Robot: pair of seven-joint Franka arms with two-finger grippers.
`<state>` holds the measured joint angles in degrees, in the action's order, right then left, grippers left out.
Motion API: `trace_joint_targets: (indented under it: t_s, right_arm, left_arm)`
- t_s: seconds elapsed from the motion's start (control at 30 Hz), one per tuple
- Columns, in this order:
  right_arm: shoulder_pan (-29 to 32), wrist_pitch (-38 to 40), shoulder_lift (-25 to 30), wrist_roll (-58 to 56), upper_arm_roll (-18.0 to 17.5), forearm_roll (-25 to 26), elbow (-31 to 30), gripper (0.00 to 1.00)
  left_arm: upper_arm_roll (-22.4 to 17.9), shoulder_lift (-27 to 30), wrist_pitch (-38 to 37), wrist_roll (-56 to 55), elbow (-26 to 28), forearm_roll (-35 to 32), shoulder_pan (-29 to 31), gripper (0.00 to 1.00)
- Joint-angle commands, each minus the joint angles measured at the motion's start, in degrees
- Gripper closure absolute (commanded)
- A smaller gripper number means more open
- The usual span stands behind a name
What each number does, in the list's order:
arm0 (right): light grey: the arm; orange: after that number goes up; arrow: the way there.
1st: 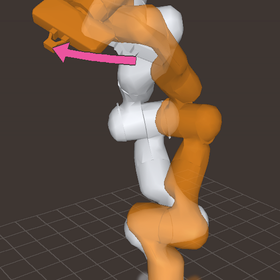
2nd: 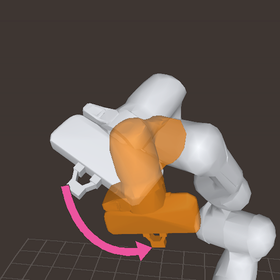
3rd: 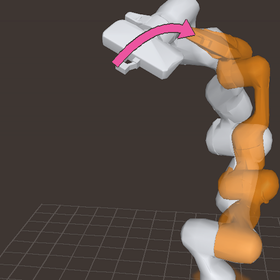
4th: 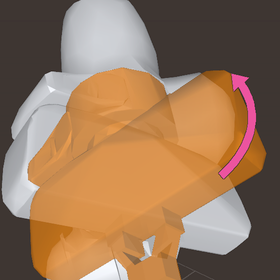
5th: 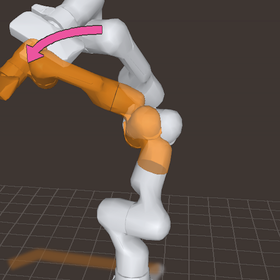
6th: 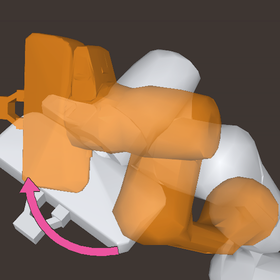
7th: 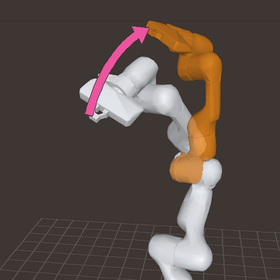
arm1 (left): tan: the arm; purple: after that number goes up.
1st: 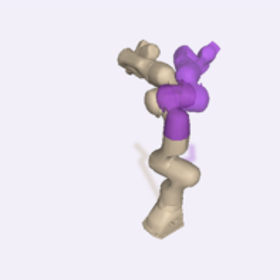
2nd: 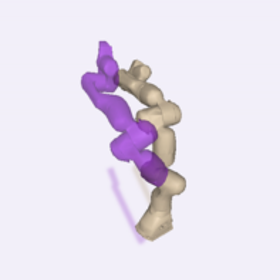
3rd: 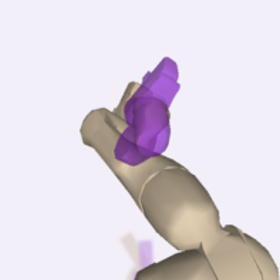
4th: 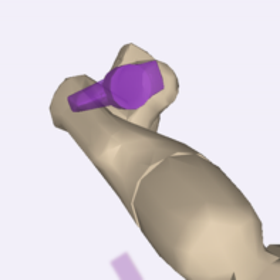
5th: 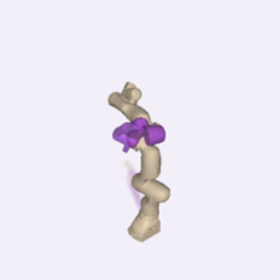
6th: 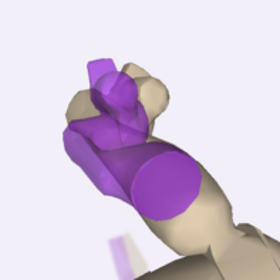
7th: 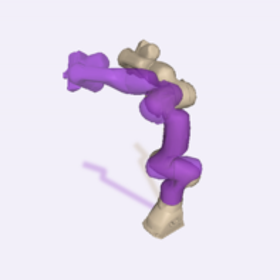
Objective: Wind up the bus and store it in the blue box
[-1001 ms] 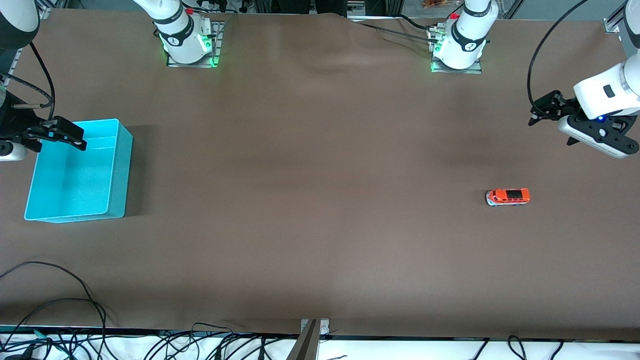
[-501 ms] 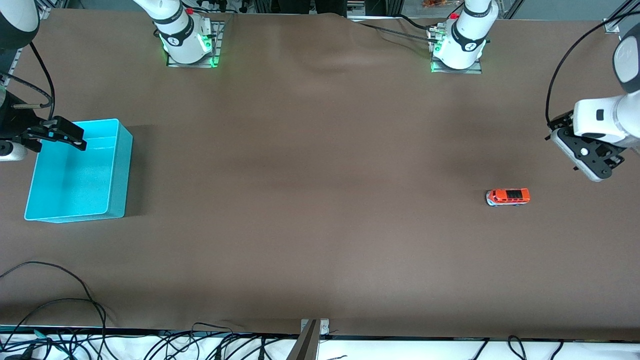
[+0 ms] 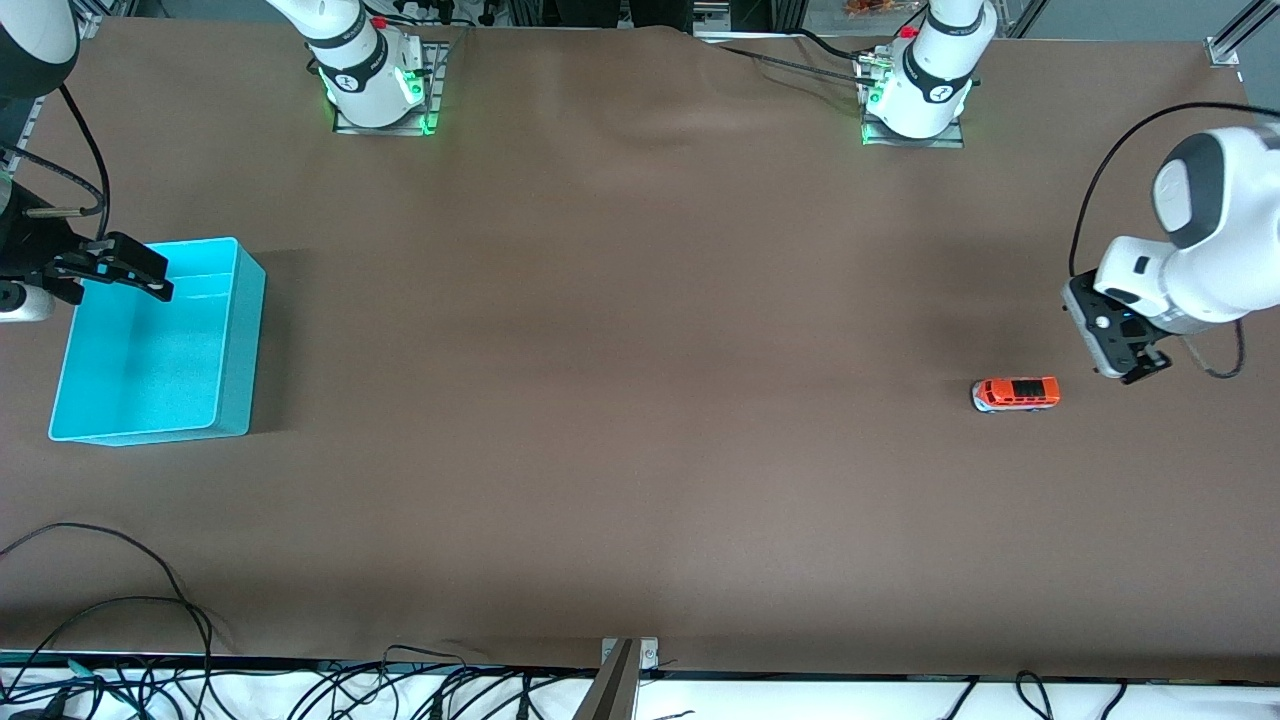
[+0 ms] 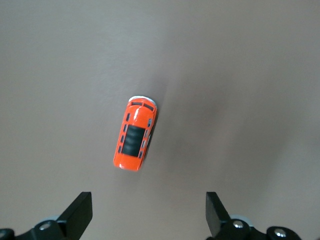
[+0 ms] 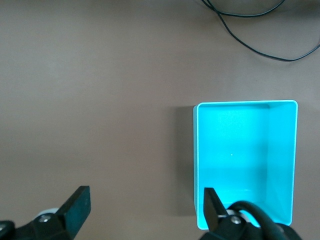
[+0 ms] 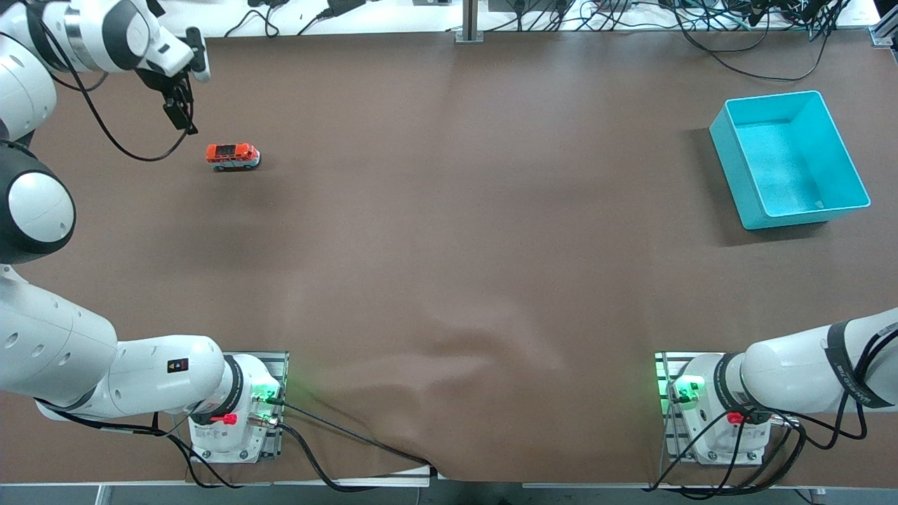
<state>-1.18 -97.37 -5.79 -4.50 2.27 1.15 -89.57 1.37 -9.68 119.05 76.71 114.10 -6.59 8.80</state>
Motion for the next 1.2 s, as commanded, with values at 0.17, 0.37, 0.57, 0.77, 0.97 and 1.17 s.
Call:
trace_joint_targets:
  t_s: [0.17,0.37,0.57,0.77,0.97,1.17]
  right_arm:
    - [-0.14,0.34,-0.71,0.54,0.01,-0.36,1.51,0.0]
    - [-0.14,0.34,-0.71,0.54,0.01,-0.36,1.51,0.0]
    - [-0.14,0.34,-0.71,0.54,-0.07,-0.36,1.51,0.0]
    - [-0.14,0.34,-0.71,0.54,0.01,-0.36,1.51,0.0]
    - [-0.14,0.34,-0.71,0.54,0.01,-0.36,1.51,0.0]
    - [-0.14,0.34,-0.71,0.54,0.01,-0.36,1.51,0.0]
  left_arm:
    - [0.3,-8.24,11.46,15.39,0.95,-0.88,2.01,0.0]
    - [0.39,-12.55,19.28,20.23,0.77,-0.88,3.58,0.0]
    - [0.56,-15.37,22.1,20.5,0.95,-0.79,4.29,0.0]
    - [0.82,-16.6,22.28,20.41,1.03,0.69,4.2,0.0]
    - [0.83,-16.95,22.37,20.41,2.44,2.81,4.2,0.0]
    - [1.7,-17.04,22.46,20.41,2.62,2.99,4.2,0.0]
